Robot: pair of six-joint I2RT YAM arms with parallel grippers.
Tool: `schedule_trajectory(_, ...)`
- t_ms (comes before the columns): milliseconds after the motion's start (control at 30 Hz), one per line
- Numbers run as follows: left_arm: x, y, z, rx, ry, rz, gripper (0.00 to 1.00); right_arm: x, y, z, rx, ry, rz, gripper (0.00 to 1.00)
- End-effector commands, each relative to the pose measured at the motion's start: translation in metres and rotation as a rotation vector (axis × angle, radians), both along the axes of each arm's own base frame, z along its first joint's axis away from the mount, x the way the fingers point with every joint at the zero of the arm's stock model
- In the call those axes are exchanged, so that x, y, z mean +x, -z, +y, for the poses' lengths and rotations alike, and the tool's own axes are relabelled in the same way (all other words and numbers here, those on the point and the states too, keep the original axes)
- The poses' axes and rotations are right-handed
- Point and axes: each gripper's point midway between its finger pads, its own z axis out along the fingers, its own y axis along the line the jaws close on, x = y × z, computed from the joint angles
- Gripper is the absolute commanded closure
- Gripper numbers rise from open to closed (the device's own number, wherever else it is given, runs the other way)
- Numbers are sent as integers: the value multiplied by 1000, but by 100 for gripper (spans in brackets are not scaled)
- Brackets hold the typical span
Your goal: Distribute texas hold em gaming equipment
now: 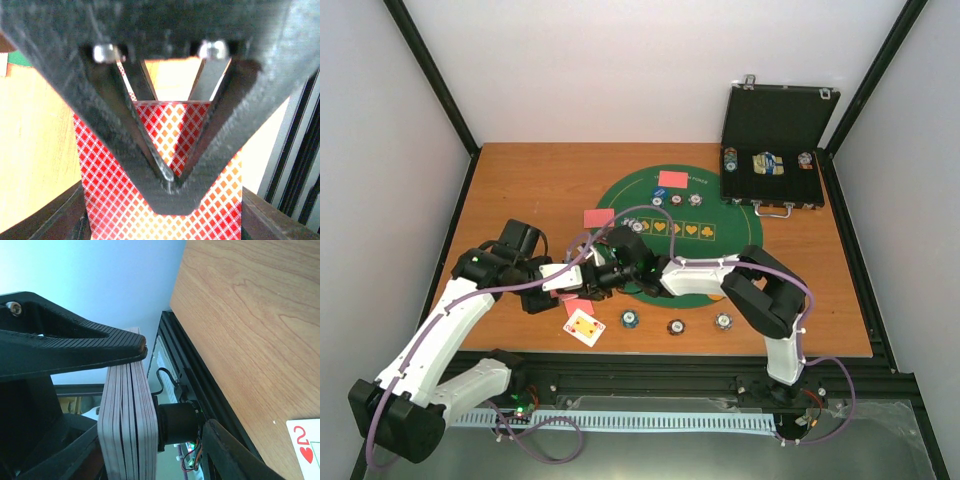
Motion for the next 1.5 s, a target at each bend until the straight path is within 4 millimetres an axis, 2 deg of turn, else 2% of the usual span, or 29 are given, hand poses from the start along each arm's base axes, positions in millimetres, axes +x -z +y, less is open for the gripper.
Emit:
schedule_trajectory(0,7,-22,-3,-18,16,-69,70,11,36,-25,-119,70,52,53)
schedule_trajectory(333,7,-25,-2,-21,13,-81,70,10,44,-43,-149,86,45,60)
schedule_trajectory(600,7,-24,-2,-21,16,-87,70,10,46,-58,-177,101,31,59)
schedule_trajectory(800,7,-22,-3,-22,15,-82,70,8,16,-41,-84,73,16,50)
schedule_trajectory(1000,6,-20,-2,-16,15,-79,70,-2,-11,-17,-17,26,-5,48)
schedule_trajectory(1167,5,-19,-1,-15,14,-78,70,-2,-8,-16,-35,21,-7,52)
schedule_trajectory(1467,3,-15,2,0,19,-80,70,5,5,-38,-111,50,-21,63)
